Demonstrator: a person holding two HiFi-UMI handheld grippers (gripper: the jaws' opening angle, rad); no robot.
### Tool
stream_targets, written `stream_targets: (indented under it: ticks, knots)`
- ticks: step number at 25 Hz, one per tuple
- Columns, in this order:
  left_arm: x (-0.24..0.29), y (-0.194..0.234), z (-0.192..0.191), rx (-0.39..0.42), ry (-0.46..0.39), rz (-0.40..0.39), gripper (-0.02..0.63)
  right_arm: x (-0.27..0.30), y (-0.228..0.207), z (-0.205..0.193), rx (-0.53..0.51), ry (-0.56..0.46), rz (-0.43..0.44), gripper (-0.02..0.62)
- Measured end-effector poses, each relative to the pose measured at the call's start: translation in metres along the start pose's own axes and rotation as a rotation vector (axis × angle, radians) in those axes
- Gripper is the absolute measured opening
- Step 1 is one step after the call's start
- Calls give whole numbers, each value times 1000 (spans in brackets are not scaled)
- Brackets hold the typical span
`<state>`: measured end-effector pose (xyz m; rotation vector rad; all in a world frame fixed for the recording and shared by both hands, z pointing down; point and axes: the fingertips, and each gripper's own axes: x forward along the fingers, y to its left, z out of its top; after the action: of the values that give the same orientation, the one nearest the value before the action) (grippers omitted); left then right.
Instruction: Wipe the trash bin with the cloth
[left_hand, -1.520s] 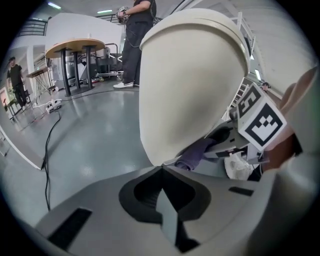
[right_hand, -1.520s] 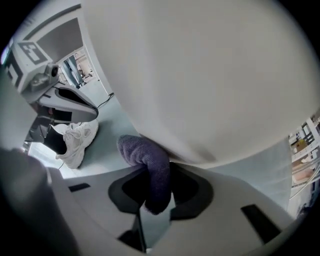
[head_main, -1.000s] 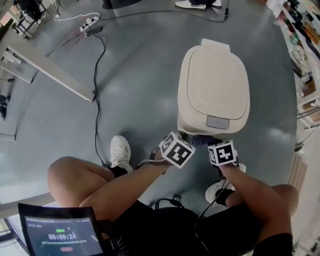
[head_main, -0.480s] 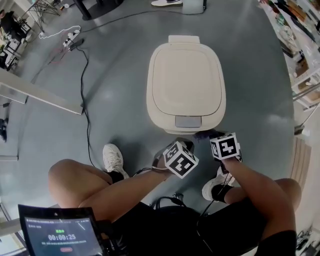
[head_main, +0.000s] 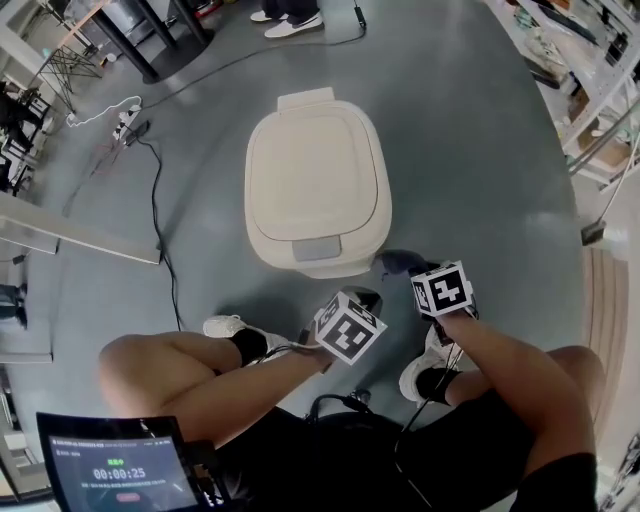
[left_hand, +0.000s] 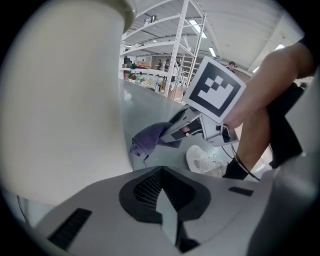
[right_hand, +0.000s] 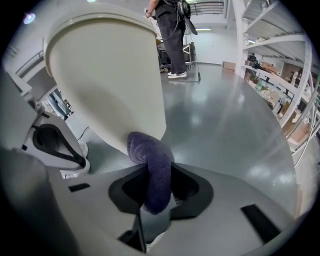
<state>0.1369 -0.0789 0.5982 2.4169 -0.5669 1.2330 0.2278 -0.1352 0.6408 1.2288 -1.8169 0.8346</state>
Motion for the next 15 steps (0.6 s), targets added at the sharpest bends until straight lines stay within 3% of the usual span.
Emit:
stream_targets:
  ticks: [2, 5, 10, 13, 15]
  knots:
    - [0, -18, 18, -12, -6, -3, -3, -11, -12, -1, 23, -23, 20, 91]
    - [-6, -56, 62, -103, -38, -36, -3, -43, -31, 4, 66, -82, 71, 92]
    - [-34, -47, 86, -269, -144, 12, -3, -74, -32, 47, 119, -220, 81, 92]
    - [-57, -43, 105, -304, -247, 59, -3, -99, -31, 85, 42, -325, 56, 92]
    - [-68, -39, 115, -264, -295, 74, -3, -118, -22, 114, -77, -406, 34, 92]
